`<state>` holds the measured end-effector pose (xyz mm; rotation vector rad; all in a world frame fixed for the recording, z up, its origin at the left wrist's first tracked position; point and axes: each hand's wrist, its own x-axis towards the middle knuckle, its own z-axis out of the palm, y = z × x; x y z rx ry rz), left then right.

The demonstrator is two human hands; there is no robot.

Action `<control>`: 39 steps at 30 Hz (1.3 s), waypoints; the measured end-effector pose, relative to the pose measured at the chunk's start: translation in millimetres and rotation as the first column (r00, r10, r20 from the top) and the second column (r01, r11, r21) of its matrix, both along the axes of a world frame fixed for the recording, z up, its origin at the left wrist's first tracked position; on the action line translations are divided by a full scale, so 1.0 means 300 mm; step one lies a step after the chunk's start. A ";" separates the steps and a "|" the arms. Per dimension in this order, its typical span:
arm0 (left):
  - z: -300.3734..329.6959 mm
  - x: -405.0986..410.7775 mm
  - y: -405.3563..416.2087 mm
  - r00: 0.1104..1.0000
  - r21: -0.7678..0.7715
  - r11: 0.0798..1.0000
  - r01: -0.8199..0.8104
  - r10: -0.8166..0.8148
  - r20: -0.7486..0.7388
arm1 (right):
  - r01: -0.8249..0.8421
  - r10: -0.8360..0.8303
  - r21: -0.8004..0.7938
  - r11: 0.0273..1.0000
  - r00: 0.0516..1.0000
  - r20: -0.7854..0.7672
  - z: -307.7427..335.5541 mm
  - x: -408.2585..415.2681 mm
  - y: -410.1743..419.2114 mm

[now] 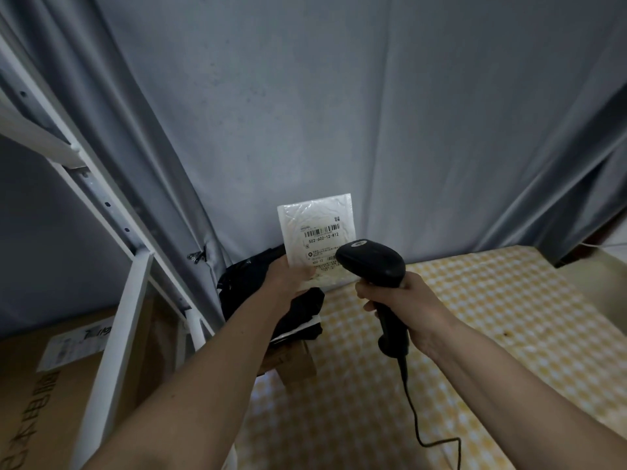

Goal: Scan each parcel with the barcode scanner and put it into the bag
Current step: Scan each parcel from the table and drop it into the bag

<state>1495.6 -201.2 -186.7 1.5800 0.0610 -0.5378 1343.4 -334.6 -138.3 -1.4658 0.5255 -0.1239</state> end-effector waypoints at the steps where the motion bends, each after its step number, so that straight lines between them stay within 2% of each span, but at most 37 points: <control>1: -0.001 -0.002 -0.004 1.000 0.007 1.000 0.009 -0.009 0.009 | -0.002 0.002 0.001 1.000 1.000 0.002 0.004 -0.004 -0.006; 8: -0.006 -0.016 -0.048 0.999 0.056 0.998 0.037 -0.037 0.009 | 0.040 -0.041 0.031 0.999 0.999 0.013 0.004 -0.035 -0.045; 24: -0.024 -0.044 -0.113 0.991 0.059 0.990 0.131 -0.133 0.029 | 0.106 -0.109 0.073 0.992 0.994 0.028 -0.026 -0.074 -0.078; 31: -0.059 -0.099 -0.184 0.983 0.096 0.979 0.179 -0.181 0.013 | 0.258 -0.257 0.128 0.957 0.966 -0.032 -0.074 -0.178 -0.127; 36: -0.057 -0.216 -0.319 0.962 0.111 0.956 0.271 -0.273 0.003 | 0.424 -0.415 0.125 0.897 0.905 -0.093 -0.098 -0.342 -0.225; 39: -0.036 -0.316 -0.439 0.930 0.182 0.922 0.341 -0.359 0.079 | 0.502 -0.493 0.167 0.848 0.865 -0.095 -0.086 -0.479 -0.293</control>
